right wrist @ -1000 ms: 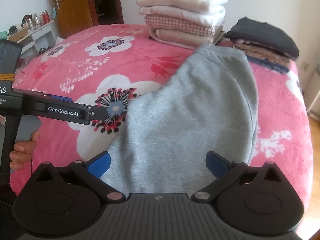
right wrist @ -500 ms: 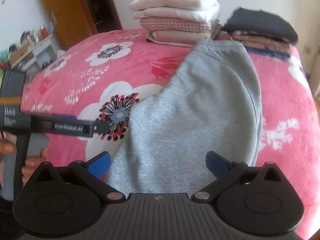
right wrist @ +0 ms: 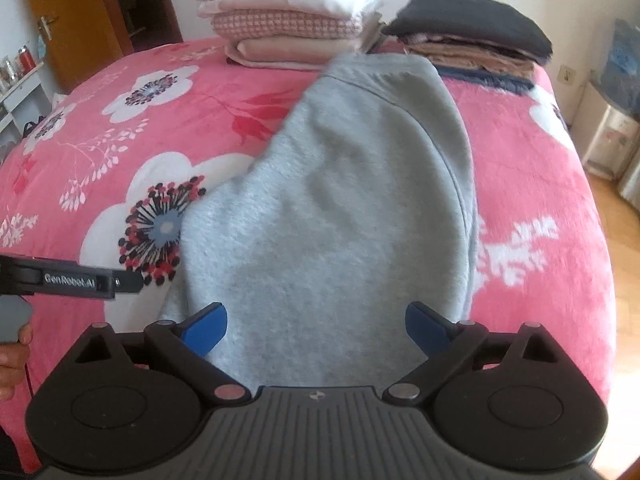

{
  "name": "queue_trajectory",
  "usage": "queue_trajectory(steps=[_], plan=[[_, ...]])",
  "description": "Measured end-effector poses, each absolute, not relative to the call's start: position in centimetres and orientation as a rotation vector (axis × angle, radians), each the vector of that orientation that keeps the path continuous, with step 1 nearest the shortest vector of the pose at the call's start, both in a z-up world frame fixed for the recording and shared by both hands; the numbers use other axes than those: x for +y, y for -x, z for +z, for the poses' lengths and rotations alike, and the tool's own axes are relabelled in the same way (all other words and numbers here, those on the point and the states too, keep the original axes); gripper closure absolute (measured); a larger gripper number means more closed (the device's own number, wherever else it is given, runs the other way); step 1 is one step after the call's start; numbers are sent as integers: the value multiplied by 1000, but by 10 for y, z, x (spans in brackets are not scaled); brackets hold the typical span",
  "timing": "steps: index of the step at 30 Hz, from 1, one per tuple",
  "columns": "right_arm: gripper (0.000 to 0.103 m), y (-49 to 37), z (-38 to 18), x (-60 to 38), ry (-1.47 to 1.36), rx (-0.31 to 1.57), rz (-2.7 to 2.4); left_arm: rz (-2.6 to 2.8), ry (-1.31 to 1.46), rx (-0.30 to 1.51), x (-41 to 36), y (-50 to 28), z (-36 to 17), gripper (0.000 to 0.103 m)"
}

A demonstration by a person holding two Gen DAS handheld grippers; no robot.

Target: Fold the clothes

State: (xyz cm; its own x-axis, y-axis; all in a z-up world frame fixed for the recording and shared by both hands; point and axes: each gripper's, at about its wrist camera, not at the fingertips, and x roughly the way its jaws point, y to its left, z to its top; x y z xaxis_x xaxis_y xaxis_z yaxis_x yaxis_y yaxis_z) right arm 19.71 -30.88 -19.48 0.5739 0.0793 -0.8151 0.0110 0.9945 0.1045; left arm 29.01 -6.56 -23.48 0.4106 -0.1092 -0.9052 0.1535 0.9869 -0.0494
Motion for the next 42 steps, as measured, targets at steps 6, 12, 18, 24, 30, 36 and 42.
queue_trajectory(steps=[6,12,18,24,30,36,42], plan=[[16,-223,-197,-302,-99,981,99,-147,-67,1161,-66,-293,-242,0],[16,-248,-207,-301,-112,1029,118,-136,-71,1176,-67,-296,-248,0],[16,-260,-217,-308,-158,1070,123,-119,-73,1204,-70,-301,-252,0],[16,-265,-218,-323,-222,1069,128,-162,-40,1159,-70,-302,-248,0],[16,-288,-192,-374,-366,892,168,-249,36,1071,-72,-309,-236,0],[16,-365,-186,-459,-469,755,111,-334,13,1033,-96,-313,-234,0],[15,-441,-214,-524,-657,781,109,-380,-52,1025,-110,-315,-242,0]])
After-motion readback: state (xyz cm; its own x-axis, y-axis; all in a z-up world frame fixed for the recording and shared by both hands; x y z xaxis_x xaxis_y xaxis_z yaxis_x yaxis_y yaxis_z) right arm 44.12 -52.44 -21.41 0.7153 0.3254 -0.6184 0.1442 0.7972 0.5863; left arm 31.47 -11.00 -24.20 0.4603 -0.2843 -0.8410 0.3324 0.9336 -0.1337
